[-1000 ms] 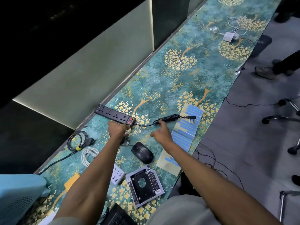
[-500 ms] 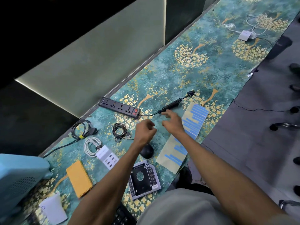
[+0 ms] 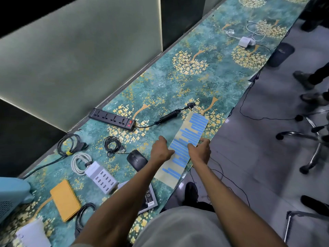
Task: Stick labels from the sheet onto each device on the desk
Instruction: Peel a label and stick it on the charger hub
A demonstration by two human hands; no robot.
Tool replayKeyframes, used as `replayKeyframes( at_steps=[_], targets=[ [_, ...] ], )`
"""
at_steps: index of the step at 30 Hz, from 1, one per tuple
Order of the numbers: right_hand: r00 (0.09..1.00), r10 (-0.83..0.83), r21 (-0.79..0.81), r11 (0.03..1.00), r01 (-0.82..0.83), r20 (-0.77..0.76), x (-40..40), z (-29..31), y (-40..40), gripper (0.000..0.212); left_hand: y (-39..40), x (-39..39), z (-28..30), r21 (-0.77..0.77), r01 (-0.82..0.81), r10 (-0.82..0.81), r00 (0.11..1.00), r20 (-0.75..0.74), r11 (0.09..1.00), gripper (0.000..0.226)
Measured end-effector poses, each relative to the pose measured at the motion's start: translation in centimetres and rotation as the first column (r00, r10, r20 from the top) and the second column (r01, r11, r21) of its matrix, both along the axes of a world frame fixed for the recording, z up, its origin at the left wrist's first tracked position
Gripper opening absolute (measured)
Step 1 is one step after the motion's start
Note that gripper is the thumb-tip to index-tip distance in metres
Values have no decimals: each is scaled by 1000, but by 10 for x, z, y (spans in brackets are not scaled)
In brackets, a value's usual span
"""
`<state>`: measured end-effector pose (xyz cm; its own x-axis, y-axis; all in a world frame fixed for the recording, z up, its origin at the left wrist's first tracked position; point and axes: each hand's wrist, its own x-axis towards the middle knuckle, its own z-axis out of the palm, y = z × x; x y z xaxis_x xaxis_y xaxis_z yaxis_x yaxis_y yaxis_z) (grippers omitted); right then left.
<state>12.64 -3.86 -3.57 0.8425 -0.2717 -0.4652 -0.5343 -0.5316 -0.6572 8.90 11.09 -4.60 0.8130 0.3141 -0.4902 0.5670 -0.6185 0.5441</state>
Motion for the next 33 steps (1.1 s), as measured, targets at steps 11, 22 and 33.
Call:
replayKeyframes(
  at_steps=[11, 22, 33],
  targets=[
    [929, 346, 374, 850, -371, 133, -8, 4, -6, 30, 2, 8, 11, -278, -347, 376, 924, 61, 896, 49],
    [772, 458, 32, 851, -524, 441, -13, 13, -9, 31, -1, -26, 50, -599, -579, 776, 619, 119, 553, 16],
    [324, 663, -133, 542, -830, 675, -66, 42, 49, 32, 11, -101, 81, -644, -624, 892, 382, 241, 441, 14]
  ],
)
